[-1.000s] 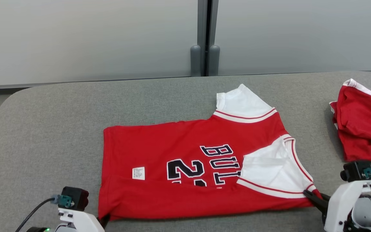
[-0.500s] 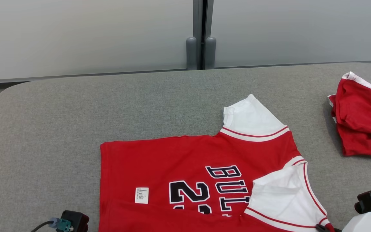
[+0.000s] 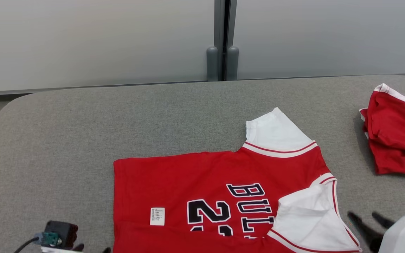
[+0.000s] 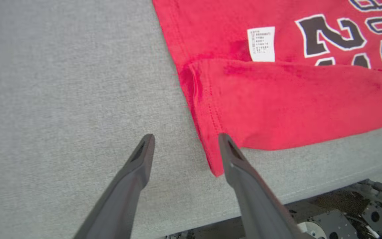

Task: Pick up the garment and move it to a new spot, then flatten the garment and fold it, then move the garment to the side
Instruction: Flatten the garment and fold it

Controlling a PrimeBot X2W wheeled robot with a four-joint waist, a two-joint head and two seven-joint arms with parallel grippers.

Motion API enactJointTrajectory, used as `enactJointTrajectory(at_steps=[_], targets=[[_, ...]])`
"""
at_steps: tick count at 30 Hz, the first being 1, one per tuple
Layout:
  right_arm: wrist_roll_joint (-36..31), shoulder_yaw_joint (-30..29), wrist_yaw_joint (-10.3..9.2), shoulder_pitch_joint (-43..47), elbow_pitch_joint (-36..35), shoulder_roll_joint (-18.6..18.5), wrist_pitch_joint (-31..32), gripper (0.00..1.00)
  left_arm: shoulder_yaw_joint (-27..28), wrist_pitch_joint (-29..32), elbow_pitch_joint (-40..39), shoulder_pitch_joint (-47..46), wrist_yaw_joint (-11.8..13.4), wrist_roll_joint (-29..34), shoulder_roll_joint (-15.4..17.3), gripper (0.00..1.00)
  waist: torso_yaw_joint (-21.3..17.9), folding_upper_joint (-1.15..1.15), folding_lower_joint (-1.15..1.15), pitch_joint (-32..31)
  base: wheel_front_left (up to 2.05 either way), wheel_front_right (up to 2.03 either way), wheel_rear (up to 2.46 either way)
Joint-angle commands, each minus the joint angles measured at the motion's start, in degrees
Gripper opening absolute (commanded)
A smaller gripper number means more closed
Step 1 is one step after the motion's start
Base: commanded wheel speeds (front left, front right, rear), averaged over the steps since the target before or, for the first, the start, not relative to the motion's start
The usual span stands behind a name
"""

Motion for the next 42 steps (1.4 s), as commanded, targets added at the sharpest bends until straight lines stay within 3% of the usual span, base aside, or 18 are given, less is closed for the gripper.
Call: enactJointTrajectory(at_steps=[1, 5, 11, 20, 25, 31, 42], targets=[[0.45, 0.0, 0.02, -2.62, -1.54, -0.78, -2.92, 1.0, 1.05, -1.54, -0.45, -1.55, 0.53, 0.84, -0.14, 1.0, 0.0, 0.0, 0.0, 0.03, 0.0, 0.0, 0.0], [-0.16, 1.08, 0.02, -6.54, -1.56, -2.68, -10.3, 1.0, 3.83, -8.42, 0.62, -4.06, 1.63, 4.58, -1.29, 1.0, -0.12, 0.0, 0.0, 0.31, 0.0, 0.0, 0.0], [0.19, 3.31, 0.03, -16.38, 4.77, -2.61, -20.11, 1.0, 5.52, -14.63, 5.47, -9.15, -0.03, 6.47, -5.81, 1.0, 0.22, 0.0, 0.0, 2.45, 0.0, 0.0, 0.0], [3.82, 10.09, 0.03, -34.21, 21.75, -5.93, -32.03, 1.0, 4.49, -20.34, 15.46, -19.37, -5.3, 9.1, -13.36, 1.0, 2.89, 0.0, 0.0, 9.86, 0.0, 0.0, 0.0], [5.25, 14.42, 0.03, -41.48, 29.03, -8.51, -35.55, 1.0, 3.56, -20.99, 20.2, -23.47, -8.26, 9.24, -16.01, 1.0, 4.81, 0.0, 0.0, 13.3, 0.0, 0.0, 0.0], [8.29, 21.98, 0.02, -50.25, 39.11, -11.67, -35.14, 1.0, 1.16, -18.8, 24.46, -28.49, -11.52, 9.56, -18.58, 1.0, 7.48, 0.0, 0.0, 16.62, 0.0, 0.0, 0.0], [12.89, 30.84, 0.02, -62.79, 53.57, -14.79, -26.11, 1.0, -2.89, -10.89, 27.77, -36.73, -18.09, 8.23, -21.58, 1.0, 11.88, 0.0, 0.0, 21.35, 0.0, 0.0, 0.0]])
